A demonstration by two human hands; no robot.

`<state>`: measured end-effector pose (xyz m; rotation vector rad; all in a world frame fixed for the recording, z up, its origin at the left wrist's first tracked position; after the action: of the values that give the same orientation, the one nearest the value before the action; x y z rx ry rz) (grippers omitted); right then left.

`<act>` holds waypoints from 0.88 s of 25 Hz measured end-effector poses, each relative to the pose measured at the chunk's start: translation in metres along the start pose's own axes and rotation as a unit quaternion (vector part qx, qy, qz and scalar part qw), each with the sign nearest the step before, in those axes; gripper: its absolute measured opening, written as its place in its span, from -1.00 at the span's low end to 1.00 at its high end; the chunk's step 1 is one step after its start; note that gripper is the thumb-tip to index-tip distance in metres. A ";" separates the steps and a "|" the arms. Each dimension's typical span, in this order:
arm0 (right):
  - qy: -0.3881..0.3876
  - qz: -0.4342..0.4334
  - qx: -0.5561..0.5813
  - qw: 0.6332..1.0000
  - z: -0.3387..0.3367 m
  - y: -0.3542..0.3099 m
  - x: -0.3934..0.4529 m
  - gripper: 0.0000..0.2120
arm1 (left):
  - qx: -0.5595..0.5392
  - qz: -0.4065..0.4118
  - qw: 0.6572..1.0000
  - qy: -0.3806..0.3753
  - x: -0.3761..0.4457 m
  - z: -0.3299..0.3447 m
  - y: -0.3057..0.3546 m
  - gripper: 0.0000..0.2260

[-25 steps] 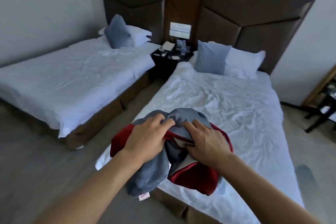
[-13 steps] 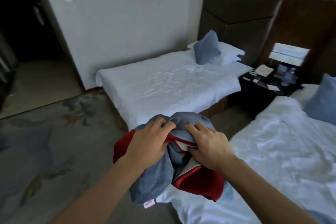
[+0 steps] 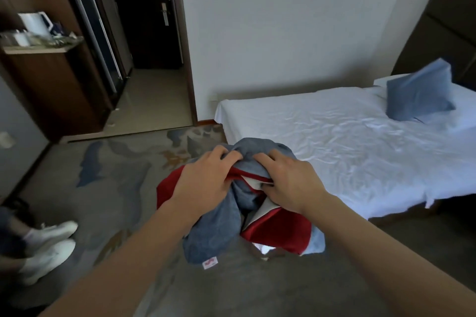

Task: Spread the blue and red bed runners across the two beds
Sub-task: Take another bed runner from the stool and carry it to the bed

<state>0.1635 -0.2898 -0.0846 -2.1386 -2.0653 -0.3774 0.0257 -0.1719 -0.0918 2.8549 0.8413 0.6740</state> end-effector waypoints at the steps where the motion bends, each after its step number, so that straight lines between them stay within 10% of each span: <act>1: 0.002 -0.005 0.004 1.000 0.010 0.006 0.031 -0.49 | 0.000 -0.003 1.000 -0.006 0.021 0.004 -0.023 -0.63; 22: -0.007 -0.013 0.019 1.000 0.183 0.279 0.525 -0.54 | -0.017 -0.020 0.999 -0.025 0.512 0.162 -0.311 -0.64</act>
<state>0.4683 0.2525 -0.0947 -2.1012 -2.0929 -0.3239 0.3270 0.3708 -0.1025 2.8048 0.8674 0.6032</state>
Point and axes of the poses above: each hand's wrist, its own x-axis towards the middle knuckle, its own z-axis out of the palm, y = z × x, the point moved 4 cm from there along x, towards the middle knuckle, and after that the axes turned 11 degrees about -z, right-handed, at the moved point
